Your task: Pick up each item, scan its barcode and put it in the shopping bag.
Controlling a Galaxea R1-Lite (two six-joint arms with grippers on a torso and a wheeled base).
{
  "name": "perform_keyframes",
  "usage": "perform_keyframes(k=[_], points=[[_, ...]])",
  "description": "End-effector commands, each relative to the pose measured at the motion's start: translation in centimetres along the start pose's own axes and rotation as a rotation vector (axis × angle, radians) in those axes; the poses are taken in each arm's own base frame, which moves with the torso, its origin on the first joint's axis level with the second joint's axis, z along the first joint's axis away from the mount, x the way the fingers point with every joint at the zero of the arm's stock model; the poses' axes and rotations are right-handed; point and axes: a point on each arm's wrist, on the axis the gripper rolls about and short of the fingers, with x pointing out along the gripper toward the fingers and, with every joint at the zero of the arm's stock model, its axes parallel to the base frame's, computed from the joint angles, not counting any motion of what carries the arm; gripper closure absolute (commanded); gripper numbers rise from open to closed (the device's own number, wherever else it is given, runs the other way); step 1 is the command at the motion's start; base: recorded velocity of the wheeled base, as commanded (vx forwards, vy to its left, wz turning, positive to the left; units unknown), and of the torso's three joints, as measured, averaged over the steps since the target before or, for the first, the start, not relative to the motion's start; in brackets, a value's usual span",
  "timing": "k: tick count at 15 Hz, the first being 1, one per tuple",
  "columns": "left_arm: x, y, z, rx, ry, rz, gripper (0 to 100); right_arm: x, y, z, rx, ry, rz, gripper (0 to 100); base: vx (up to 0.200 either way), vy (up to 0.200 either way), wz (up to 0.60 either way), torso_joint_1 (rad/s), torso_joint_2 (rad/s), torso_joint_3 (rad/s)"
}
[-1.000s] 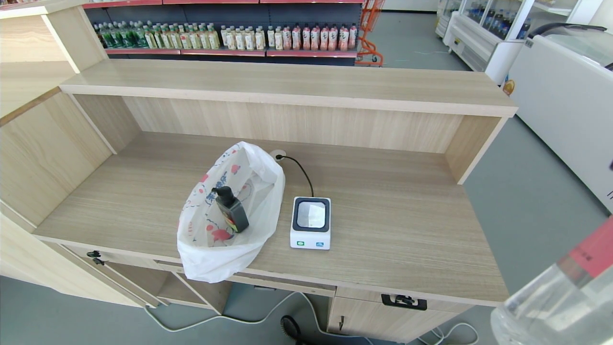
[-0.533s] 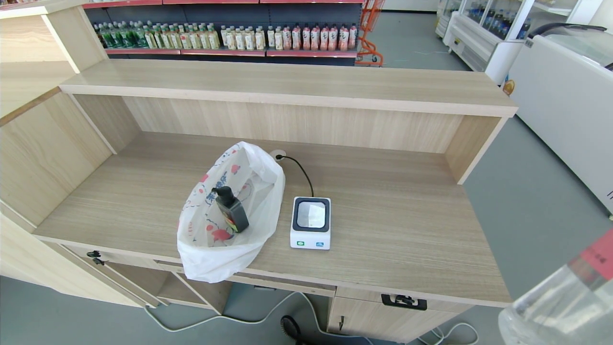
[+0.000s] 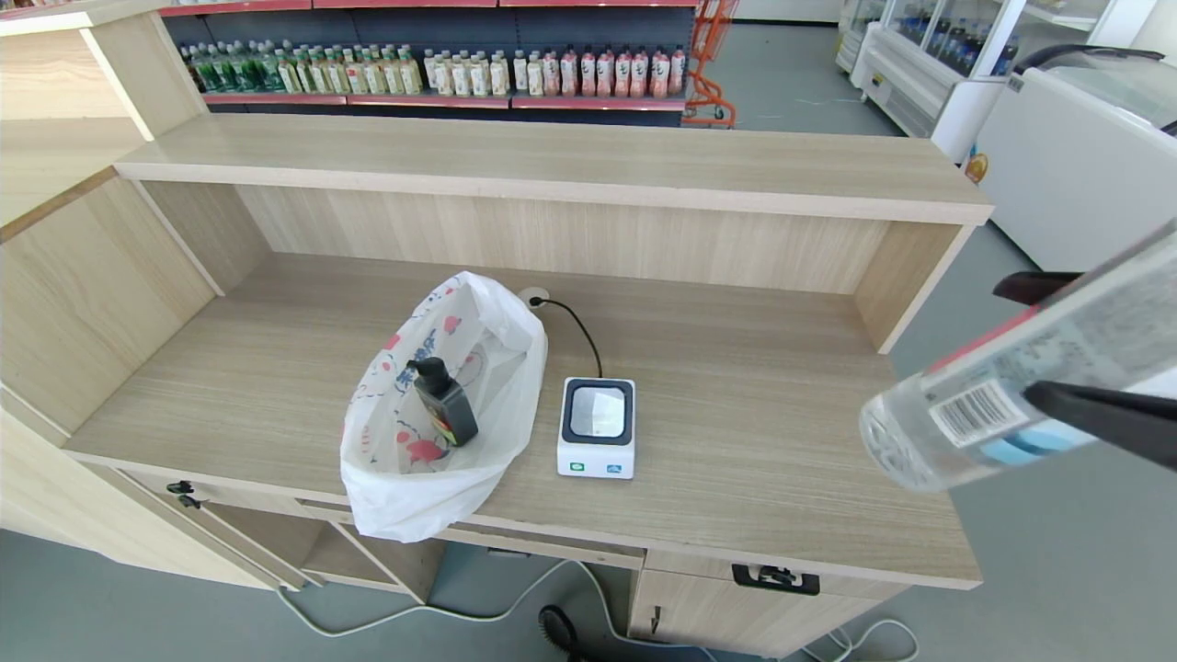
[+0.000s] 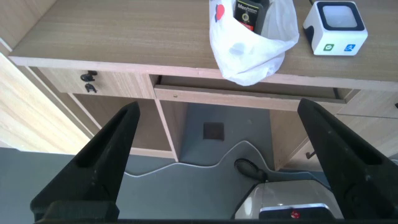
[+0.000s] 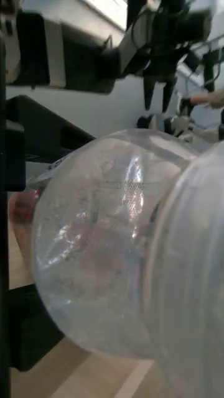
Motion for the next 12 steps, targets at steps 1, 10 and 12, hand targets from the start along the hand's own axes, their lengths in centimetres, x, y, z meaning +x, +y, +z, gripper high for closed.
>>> perform_keyframes(k=[1, 10, 12], points=[[0.0, 0.0, 0.0, -0.001, 0.0, 0.0, 0, -2.8, -2.7, -8.9, -0.064, 0.342, -0.224, 100, 0.0, 0.0, 0.0, 0.0, 0.0, 0.0], [0.0, 0.0, 0.0, 0.001, 0.0, 0.0, 0, -4.5, -1.6, -10.4, -0.241, 0.627, -0.276, 100, 0.0, 0.0, 0.0, 0.0, 0.0, 0.0], [0.0, 0.0, 0.0, 0.001, 0.0, 0.0, 0, -4.2, -1.7, -10.1, -0.251, 0.573, -0.242, 100, 0.0, 0.0, 0.0, 0.0, 0.0, 0.0]])
